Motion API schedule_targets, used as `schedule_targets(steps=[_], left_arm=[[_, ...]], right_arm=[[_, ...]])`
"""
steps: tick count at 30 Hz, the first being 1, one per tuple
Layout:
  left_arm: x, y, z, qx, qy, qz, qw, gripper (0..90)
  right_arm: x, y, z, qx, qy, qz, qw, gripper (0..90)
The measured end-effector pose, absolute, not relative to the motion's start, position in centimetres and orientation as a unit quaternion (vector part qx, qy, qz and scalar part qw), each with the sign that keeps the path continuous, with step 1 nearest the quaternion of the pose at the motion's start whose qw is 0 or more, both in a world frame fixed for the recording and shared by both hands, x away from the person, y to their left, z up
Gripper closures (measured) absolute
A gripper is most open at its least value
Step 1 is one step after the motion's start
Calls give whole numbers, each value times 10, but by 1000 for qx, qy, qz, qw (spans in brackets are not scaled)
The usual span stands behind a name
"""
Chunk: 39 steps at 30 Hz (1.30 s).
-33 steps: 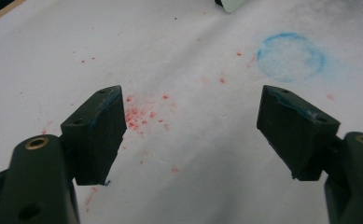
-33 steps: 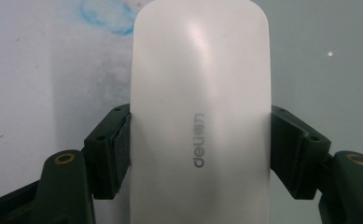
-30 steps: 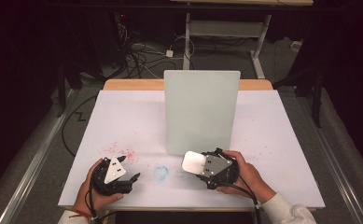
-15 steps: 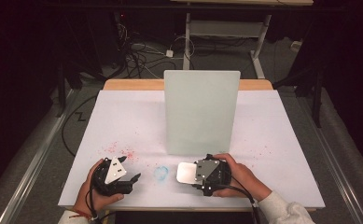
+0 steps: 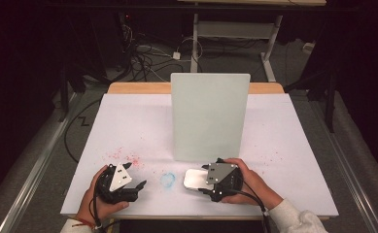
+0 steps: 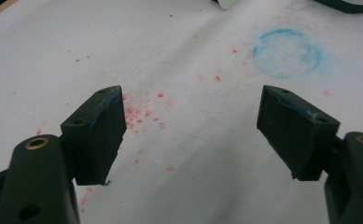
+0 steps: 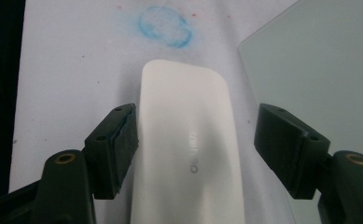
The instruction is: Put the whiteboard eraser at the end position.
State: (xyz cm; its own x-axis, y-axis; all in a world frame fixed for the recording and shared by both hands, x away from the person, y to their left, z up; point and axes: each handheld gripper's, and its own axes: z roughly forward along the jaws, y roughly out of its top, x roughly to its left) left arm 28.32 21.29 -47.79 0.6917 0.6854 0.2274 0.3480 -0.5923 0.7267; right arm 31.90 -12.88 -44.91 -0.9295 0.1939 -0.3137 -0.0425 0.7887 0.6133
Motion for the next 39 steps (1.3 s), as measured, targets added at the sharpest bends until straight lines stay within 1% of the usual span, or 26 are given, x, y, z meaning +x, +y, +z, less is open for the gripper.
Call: schedule_targets(steps=[7, 9, 21, 39], left_arm=[[283, 214, -477, 854, 304, 252, 339, 228], [283, 214, -477, 854, 304, 253, 339, 228], [283, 214, -477, 854, 303, 253, 339, 228], [282, 214, -477, 854, 303, 252, 339, 228]], right_arm=[[322, -141, -442, 59, 913, 347, 209, 309], [322, -144, -441, 73, 905, 352, 228, 306], [325, -165, -437, 115, 881, 371, 270, 284], [328, -199, -432, 171, 851, 382, 316, 262]])
